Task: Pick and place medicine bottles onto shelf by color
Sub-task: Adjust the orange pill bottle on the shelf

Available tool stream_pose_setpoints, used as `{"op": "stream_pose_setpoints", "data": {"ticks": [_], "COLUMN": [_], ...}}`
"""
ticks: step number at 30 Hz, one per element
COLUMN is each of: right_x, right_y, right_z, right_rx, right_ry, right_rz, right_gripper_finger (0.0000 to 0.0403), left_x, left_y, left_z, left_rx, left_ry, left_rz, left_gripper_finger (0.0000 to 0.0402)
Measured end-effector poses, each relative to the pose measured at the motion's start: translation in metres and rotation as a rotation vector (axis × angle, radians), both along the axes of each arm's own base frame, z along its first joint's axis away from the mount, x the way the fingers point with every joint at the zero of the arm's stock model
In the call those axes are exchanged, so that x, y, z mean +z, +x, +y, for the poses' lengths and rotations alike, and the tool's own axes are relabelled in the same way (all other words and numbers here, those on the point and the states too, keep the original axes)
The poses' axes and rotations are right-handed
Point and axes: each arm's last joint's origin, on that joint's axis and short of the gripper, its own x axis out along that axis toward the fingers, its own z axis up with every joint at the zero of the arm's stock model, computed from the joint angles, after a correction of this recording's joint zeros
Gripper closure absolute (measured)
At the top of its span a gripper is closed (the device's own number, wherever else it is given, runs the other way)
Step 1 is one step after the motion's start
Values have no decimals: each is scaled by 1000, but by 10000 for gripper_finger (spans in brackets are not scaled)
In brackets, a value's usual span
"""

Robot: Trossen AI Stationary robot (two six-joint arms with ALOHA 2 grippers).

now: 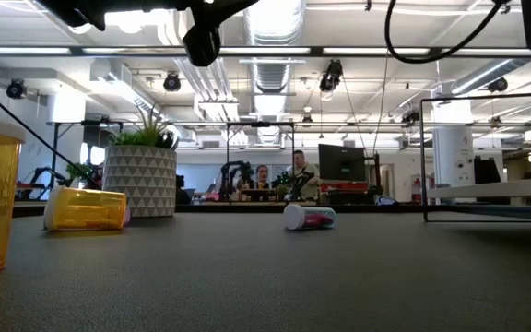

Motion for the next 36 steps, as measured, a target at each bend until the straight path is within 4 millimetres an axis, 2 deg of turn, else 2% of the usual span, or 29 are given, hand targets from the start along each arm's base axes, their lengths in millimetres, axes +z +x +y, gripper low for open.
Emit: {"op": "stream_pose_setpoints", "data": {"ticks": [7,17,20,31,36], "right_x": [-10,-33,-37,-39,-39], "right_y": [-1,5,7,9,9], "right_z": [0,1,3,5,5], "right_rx": [-38,-53,-57,-70,-69], "right_ry": [-4,-36,-41,-32,-25], "right_rz": [17,83,95,86,90], "right_gripper_finger": [77,79,93,193,202], "left_x": [0,0,0,0,0], "left_y": [0,0,0,0,0], "left_z": [1,1,2,5,5], "left_rx": [-3,-13,-13,-4,-11], "left_ry": [1,2,2,3,3], "left_rz": [0,-1,-1,1,1], "left_gripper_finger": [217,217,217,217,217]}}
